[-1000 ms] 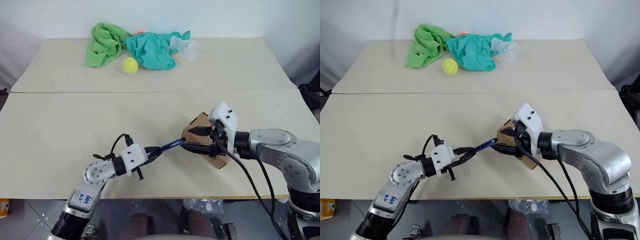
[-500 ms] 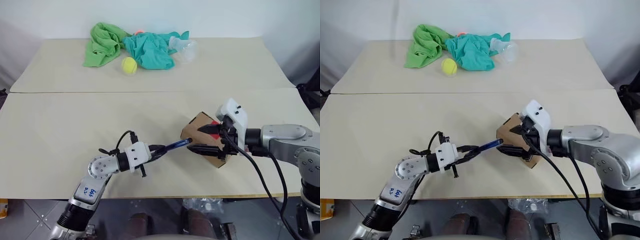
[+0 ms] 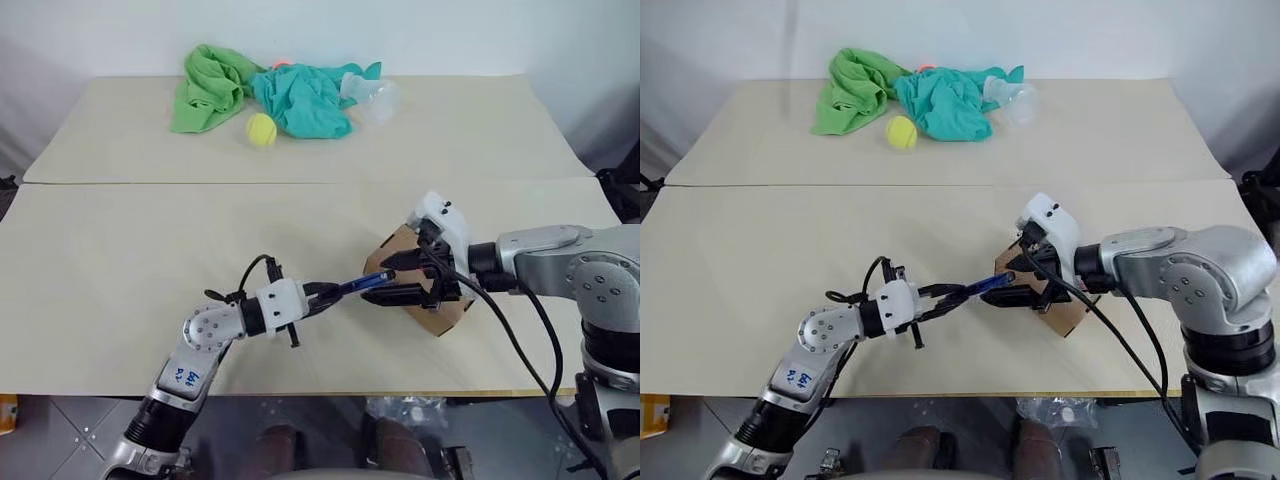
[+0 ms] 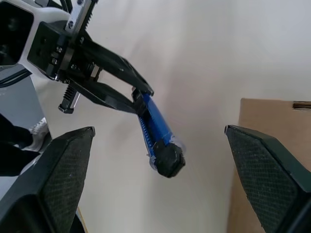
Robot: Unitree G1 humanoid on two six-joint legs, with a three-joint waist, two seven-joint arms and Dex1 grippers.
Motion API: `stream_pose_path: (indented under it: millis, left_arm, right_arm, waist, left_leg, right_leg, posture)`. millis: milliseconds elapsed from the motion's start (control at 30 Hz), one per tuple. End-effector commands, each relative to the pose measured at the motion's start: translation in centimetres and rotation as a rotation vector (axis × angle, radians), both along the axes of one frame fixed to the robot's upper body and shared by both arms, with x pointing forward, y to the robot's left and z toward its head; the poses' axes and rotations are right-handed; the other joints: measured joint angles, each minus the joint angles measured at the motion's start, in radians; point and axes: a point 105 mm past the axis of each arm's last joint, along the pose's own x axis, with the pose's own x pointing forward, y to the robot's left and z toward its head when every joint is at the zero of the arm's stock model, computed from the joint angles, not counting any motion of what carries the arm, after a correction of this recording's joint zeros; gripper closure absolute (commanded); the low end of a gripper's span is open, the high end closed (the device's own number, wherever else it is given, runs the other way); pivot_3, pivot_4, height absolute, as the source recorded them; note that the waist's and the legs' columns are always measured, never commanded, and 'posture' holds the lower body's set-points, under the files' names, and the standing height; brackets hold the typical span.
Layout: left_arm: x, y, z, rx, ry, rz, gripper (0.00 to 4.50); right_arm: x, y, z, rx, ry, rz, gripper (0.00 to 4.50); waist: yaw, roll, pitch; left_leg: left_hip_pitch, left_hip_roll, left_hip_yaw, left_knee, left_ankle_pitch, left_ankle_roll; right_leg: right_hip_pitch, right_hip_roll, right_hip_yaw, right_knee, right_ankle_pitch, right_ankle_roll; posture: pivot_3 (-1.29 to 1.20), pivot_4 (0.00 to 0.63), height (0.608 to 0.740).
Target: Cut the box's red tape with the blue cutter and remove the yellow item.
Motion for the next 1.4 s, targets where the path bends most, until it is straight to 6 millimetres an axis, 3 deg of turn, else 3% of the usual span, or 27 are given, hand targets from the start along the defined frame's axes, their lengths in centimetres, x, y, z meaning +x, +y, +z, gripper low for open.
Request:
stream_pose_path:
  millis: [33,167,267,600,633,767,867,1200,1400]
  left_arm:
    - [-0.1,-0.2,0.8,-0.015,-0.045,0.000,4.07]
    - [0.0,-0.2,0.9,-0.016,-0.051,0.004,4.07]
    - [-0.1,-0.3,0.9,-0.018,-0.052,0.003,4.07]
    - [0.0,-0.4,1.1,-0.022,-0.062,0.006,4.07]
    - [0.1,-0.3,1.1,-0.022,-0.062,0.008,4.07]
    - [0.2,-0.2,1.1,-0.024,-0.049,0.014,4.07]
    - [0.2,0.2,0.1,-0.023,0.142,0.001,3.13]
    - [1.5,2.7,1.3,-0.171,0.357,0.073,0.02]
    - [1.7,4.5,2.4,-0.336,0.511,0.095,0.00]
  right_arm:
    - [0.0,0.4,0.7,0.014,-0.011,0.021,0.03]
    - [0.2,0.6,0.7,0.015,-0.005,0.022,0.03]
    - [0.5,0.8,1.1,0.036,-0.010,0.016,0.59]
    - [0.4,1.1,0.8,0.036,0.009,0.015,4.11]
    - [0.4,1.1,0.8,0.035,0.010,0.015,4.26]
    - [0.6,1.3,1.3,0.048,-0.008,0.013,4.26]
    - [0.8,1.4,2.2,0.082,-0.053,0.013,4.26]
    - [0.9,0.5,3.6,0.170,-0.176,-0.033,4.33]
    - [1.0,-0.7,3.9,0.213,-0.242,-0.098,4.33]
  waist:
    - [0.000,0.000,0.000]
    - [0.000,0.000,0.000]
    - [-0.001,0.000,0.000]
    - [-0.001,0.000,0.000]
    - [0.000,0.000,0.000]
    - [-0.001,0.000,0.000]
    - [-0.001,0.000,0.000]
    - [-0.001,0.000,0.000]
    - [-0.002,0.000,0.000]
  left_leg:
    - [0.000,0.000,0.000,0.000,0.000,0.000]
    - [-0.001,0.000,0.000,0.001,0.000,0.000]
    - [-0.001,0.000,0.000,0.002,0.000,0.000]
    - [-0.001,0.000,0.000,0.005,0.000,0.000]
    - [-0.001,0.000,0.000,0.006,0.000,0.000]
    - [-0.002,0.000,0.000,0.009,0.000,0.000]
    - [-0.003,0.000,-0.001,0.012,0.000,0.000]
    - [-0.003,0.001,-0.001,0.014,0.000,0.000]
    - [-0.003,0.001,-0.001,0.014,0.000,0.000]
  right_leg:
    - [0.000,0.000,0.000,0.000,0.000,0.000]
    - [0.000,0.000,0.000,0.001,0.000,0.000]
    - [0.000,0.000,0.000,0.002,0.000,0.000]
    - [-0.001,0.000,0.000,0.004,0.000,0.000]
    - [-0.001,0.000,0.000,0.005,0.000,0.000]
    - [-0.001,0.000,0.001,0.006,0.000,0.000]
    - [-0.001,0.000,0.001,0.008,0.000,0.000]
    - [-0.002,0.000,0.003,0.012,0.000,0.000]
    - [-0.002,0.000,0.003,0.013,0.000,0.000]
  posture:
    - [0.00,0.150,0.740]
    - [0.00,0.150,0.740]
    - [0.00,0.150,0.740]
    - [0.00,0.150,0.740]
    - [0.00,0.150,0.740]
    - [0.00,0.150,0.740]
    - [0.00,0.150,0.740]
    - [0.00,0.150,0.740]
    - [0.00,0.150,0.740]
